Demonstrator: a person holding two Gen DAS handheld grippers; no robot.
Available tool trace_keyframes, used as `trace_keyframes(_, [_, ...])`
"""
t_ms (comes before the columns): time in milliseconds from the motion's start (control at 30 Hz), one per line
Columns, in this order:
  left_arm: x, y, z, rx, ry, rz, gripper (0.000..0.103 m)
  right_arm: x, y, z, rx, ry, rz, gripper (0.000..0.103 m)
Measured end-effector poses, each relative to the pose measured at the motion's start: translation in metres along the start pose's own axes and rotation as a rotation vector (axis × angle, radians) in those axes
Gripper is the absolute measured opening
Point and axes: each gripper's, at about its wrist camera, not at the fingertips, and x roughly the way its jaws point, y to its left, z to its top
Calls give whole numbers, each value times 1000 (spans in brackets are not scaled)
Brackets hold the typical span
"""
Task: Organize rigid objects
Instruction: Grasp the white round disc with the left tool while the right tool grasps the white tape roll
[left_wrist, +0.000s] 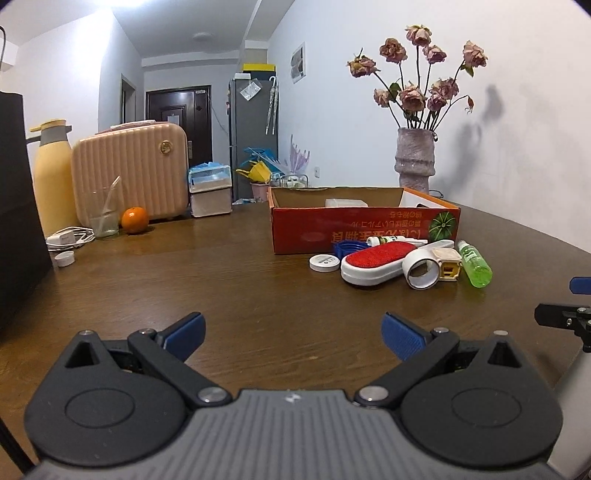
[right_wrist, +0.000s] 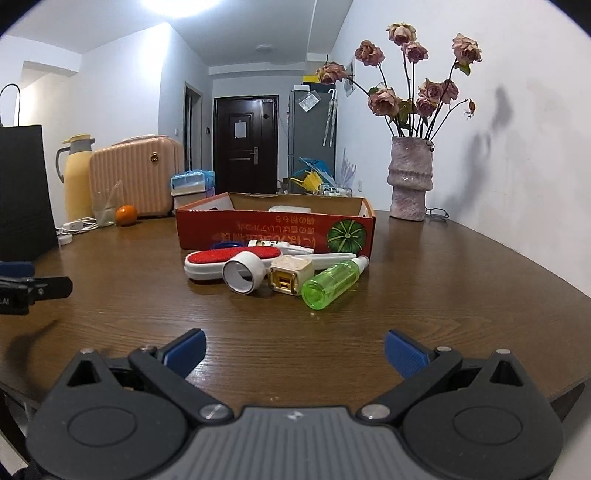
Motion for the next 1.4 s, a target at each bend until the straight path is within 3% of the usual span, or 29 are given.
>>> trace_keyframes(133, [16, 7, 11, -7, 14, -38, 103, 14, 3, 11, 10, -1, 11, 101])
trace_keyframes(200, [26, 12, 20, 5, 26, -65, 103, 25, 7, 19, 23, 13, 33, 94])
trace_keyframes(333, [53, 23, 45, 92, 48, -89, 103, 51, 13, 38, 88, 47, 67, 90])
trace_keyframes(433, [80, 32, 64, 117, 50, -102, 102, 77, 19, 52, 129, 82, 90, 79])
trace_keyframes(500, [106, 34, 75, 130, 86, -130, 96, 96, 23, 59, 160, 112, 93, 68])
trace_keyframes(633, [156, 30, 85, 187, 151, -201, 78, 126, 28, 65, 255, 136, 118, 65])
trace_keyframes(700, [179, 29, 88, 183, 180, -201, 76, 138, 29, 64, 303, 145, 106, 61])
trace_keyframes(833, [214, 24, 88, 177, 247, -275, 72, 152, 32, 63, 350, 159, 78, 57])
trace_keyframes(1000, [231, 14, 84, 190, 268, -347, 69, 160, 31, 63, 344, 169, 68, 49])
trace_keyframes(1100, [238, 11, 79, 192, 282, -363, 58, 163, 26, 62, 359, 178, 69, 43])
trace_keyframes(1267, [245, 15, 81, 154, 287, -369, 50, 164, 25, 61, 353, 178, 73, 43])
trace_keyframes(1333, [246, 15, 80, 147, 292, -390, 41, 163, 26, 61, 342, 179, 71, 42])
trace_keyframes(1400, [245, 14, 80, 156, 288, -377, 41, 163, 27, 61, 331, 182, 74, 42])
